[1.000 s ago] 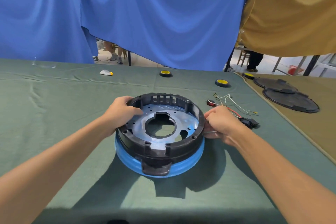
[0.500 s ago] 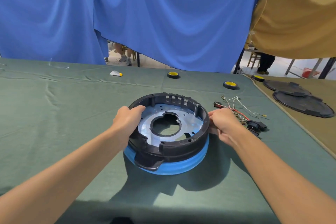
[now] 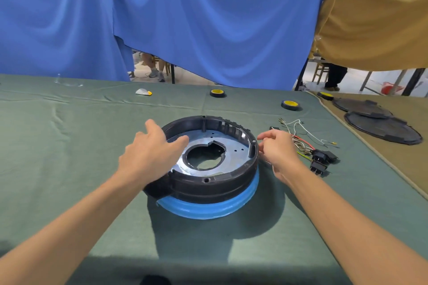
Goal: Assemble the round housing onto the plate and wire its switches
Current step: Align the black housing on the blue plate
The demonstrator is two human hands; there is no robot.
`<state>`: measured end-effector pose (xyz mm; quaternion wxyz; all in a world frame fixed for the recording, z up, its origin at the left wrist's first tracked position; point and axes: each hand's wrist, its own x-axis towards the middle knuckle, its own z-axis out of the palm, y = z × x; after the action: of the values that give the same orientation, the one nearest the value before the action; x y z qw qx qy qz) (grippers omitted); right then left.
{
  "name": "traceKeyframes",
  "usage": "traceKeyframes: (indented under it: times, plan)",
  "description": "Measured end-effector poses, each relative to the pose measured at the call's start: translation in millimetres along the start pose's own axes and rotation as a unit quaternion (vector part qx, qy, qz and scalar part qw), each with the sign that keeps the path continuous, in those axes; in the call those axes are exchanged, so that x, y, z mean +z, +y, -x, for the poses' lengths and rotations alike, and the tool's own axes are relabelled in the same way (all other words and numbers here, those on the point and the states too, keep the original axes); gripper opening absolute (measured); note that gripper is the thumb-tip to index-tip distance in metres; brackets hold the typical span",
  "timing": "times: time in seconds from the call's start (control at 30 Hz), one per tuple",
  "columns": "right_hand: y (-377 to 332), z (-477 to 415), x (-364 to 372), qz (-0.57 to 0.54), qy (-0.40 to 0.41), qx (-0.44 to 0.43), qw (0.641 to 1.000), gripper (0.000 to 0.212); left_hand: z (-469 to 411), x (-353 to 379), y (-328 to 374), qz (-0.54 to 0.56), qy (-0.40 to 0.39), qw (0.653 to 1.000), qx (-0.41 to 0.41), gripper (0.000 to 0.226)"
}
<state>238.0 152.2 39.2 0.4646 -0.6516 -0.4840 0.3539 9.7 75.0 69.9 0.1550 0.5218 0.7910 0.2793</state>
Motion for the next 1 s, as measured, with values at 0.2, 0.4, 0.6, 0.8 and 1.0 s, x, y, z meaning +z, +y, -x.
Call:
traceKeyframes:
  times: [0.2, 0.4, 0.6, 0.8, 1.0]
  plan:
    - [-0.4, 0.9, 3.4, -0.043, -0.018, 0.063, 0.997, 0.03, 34.0, 21.4, -6.5, 0.183, 0.066, 0.981, 0.016, 0.061]
    - [-2.1, 14.0, -17.4, -0.059, -0.075, 0.104, 0.99, 0.027, -6.7, 11.2, -16.7, 0.174, 0.084, 0.977, 0.088, 0.065]
    - [-1.8, 7.2, -11.4, -0.034, 0.039, 0.08, 0.995, 0.022, -18.5, 7.8, -13.1, 0.178, 0.144, 0.973, -0.021, 0.06]
    - [6.6, -0.3, 7.2, -0.091, 0.028, 0.1, 0.99, 0.023, 15.4, 49.0, -1.9, 0.325, 0.145, 0.931, -0.082, 0.075]
    - [7.6, 16.6, 0.7, -0.138, -0.007, 0.129, 0.982, 0.022, -35.6, 33.4, -26.9, 0.352, 0.077, 0.933, -0.017, 0.067]
